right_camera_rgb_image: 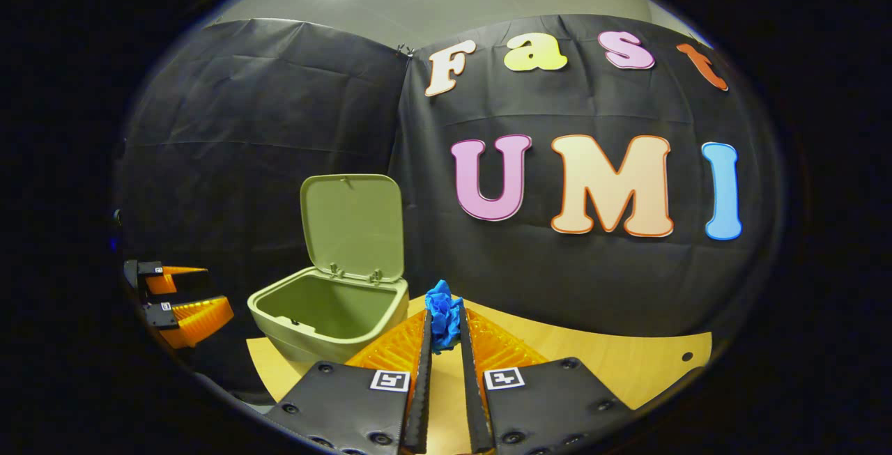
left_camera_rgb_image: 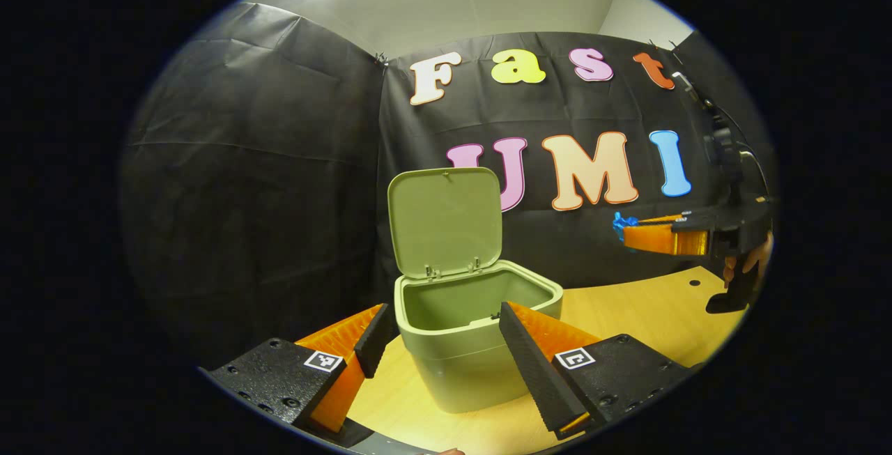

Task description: Press the lid of the desktop garbage bin to open it, pick up the crumpled paper on the desktop and throw it into the bin, then pick up the pop can on the desktop and drop it into the bin, and finally close the garbage bin lid.

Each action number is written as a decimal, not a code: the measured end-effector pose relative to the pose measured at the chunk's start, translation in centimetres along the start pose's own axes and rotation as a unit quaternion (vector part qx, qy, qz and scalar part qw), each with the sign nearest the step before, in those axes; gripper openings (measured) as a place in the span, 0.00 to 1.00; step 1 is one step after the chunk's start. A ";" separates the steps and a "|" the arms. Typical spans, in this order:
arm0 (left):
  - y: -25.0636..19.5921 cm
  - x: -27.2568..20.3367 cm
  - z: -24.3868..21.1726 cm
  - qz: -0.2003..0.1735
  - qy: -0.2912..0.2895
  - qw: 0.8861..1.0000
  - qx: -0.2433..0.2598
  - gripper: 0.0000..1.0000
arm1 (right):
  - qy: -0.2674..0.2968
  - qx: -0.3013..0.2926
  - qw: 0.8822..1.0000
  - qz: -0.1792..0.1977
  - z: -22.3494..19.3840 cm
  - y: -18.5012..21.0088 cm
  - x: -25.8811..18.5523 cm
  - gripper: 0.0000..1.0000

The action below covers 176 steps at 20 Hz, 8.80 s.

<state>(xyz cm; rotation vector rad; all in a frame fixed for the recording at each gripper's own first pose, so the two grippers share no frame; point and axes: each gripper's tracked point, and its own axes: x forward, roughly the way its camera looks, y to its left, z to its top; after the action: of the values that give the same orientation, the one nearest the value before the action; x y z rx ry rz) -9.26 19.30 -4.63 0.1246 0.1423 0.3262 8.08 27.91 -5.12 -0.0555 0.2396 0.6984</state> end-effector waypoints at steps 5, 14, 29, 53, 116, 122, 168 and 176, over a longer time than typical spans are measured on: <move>2.7 -0.7 -1.9 0.014 0.020 1.000 0.005 0.99 | 0.002 -0.011 0.999 0.038 0.1 5.2 3.3 0.24; 6.8 -1.4 -3.6 0.041 0.036 0.998 0.018 0.95 | 0.015 -0.003 0.997 0.081 -0.7 11.6 7.6 0.42; -6.6 1.3 -2.3 -0.088 0.019 0.996 -0.002 0.95 | -0.005 0.009 0.998 -0.060 -1.7 -3.6 -1.1 0.99; -33.0 -3.0 -15.8 -0.340 0.165 0.925 0.022 0.96 | 0.092 0.071 0.950 -0.291 -13.6 -26.0 -24.2 0.99; -3.4 13.7 3.7 0.011 0.013 1.000 -0.003 0.92 | 0.104 0.085 0.965 -0.224 -16.1 -17.7 -20.9 0.99; -1.7 15.0 10.3 0.026 -0.027 0.999 -0.006 0.99 | 0.093 0.090 0.963 -0.237 -15.7 -17.6 -21.2 0.99; -5.5 10.9 2.6 -0.042 0.071 0.996 -0.042 0.99 | 0.100 0.106 0.967 -0.209 -16.5 -14.2 -18.7 0.99; -5.9 10.1 -1.5 -0.037 0.122 0.991 -0.045 0.95 | 0.108 0.102 0.968 -0.202 -17.0 -13.7 -18.4 0.99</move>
<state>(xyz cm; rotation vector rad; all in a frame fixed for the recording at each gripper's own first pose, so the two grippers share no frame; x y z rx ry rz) 1.76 17.24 -8.15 -0.0102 0.3725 0.2715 -0.12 3.62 -17.65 0.0172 0.4929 0.2574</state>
